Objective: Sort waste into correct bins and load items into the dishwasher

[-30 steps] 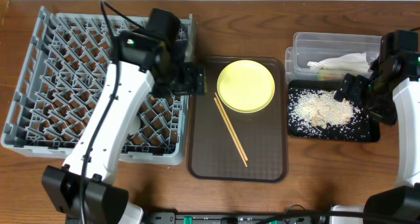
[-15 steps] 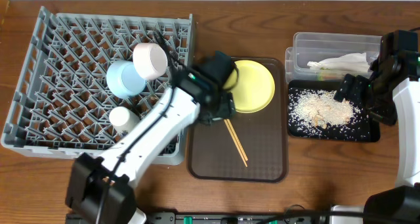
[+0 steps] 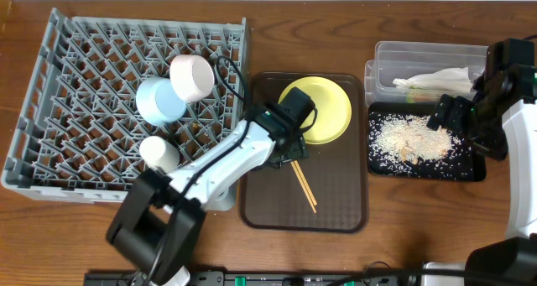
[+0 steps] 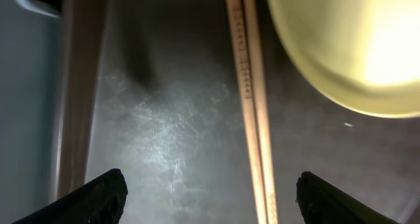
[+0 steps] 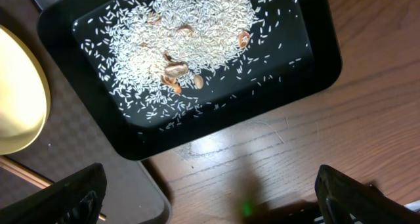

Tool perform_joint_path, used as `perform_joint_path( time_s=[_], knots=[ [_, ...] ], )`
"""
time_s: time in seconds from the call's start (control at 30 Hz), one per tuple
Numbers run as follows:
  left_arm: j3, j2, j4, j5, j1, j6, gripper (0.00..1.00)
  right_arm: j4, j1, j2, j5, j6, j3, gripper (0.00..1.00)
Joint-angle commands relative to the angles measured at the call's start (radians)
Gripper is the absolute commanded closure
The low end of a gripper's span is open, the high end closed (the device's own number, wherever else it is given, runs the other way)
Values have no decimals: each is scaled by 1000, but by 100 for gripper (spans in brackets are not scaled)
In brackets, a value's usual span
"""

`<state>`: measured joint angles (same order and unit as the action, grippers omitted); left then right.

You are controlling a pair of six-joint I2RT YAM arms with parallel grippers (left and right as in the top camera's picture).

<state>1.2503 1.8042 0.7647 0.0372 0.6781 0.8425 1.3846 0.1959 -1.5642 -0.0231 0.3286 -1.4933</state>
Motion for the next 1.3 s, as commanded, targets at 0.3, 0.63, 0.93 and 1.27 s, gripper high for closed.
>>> perform_joint_path(
  time_s=[0.3,0.63,0.93,1.27],
  knots=[
    [-10,123,-13,-26,2,17,14,3,8,3,-10,-12,-17,1],
    [-10,143,-44,39,2,16,14,4,8,3,-10,-12,-17,1],
    [-48,143,-50,38,2,18,14,4,8,3,-10,-12,-17,1],
    [-82,143,-56,42,2,24,14,5,8,3,-10,-12,-17,1]
  ],
)
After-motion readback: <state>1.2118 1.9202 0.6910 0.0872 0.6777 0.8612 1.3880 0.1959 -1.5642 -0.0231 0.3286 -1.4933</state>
